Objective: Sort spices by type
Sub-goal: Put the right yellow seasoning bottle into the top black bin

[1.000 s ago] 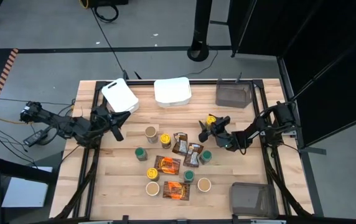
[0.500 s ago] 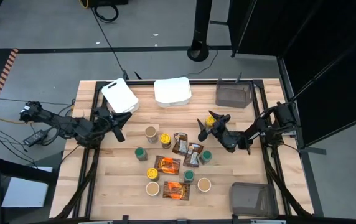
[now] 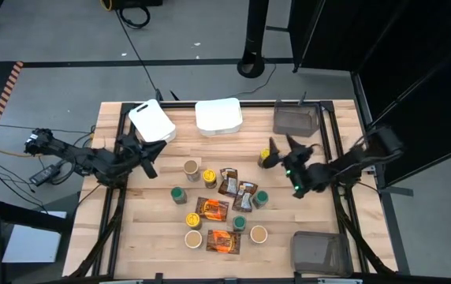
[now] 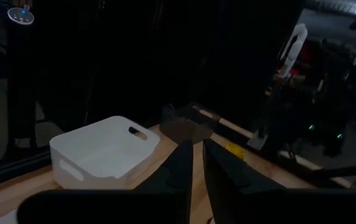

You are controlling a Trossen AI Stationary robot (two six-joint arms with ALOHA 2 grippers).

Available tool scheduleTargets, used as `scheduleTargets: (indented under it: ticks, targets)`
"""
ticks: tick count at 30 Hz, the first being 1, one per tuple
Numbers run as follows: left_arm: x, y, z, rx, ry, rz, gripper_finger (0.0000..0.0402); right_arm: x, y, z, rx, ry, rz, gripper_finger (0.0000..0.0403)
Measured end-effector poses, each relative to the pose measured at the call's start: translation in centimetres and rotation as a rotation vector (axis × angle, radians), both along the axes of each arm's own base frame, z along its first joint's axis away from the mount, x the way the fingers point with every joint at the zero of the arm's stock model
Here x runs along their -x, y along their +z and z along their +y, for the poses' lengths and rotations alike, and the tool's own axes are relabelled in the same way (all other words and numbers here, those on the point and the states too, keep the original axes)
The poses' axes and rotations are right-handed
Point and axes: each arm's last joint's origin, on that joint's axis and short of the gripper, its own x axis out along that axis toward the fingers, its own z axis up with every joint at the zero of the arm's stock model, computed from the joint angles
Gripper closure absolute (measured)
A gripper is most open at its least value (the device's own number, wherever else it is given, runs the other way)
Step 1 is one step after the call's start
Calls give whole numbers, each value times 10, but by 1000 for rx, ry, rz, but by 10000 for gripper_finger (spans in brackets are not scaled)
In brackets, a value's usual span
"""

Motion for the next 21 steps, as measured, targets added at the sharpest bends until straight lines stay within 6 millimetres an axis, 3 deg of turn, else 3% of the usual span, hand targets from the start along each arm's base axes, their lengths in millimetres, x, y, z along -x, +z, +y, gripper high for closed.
scheduleTargets:
  ticks: [2,6,11,16,21]
  targets:
    - [0,2,0,9,0,-21,361,1,31,6,28,9,101,64]
    - [0,5,0,22,1,-54,361,4,113,7,75,15,235,74]
    - [0,8,0,35,0,-87,361,32,202,-6,31,3,110,93]
    - [1,11,0,42,1,-116,361,69,257,-15,-22,27,-41,112]
    - [1,11,0,40,1,-114,361,92,290,-8,-35,129,-59,127]
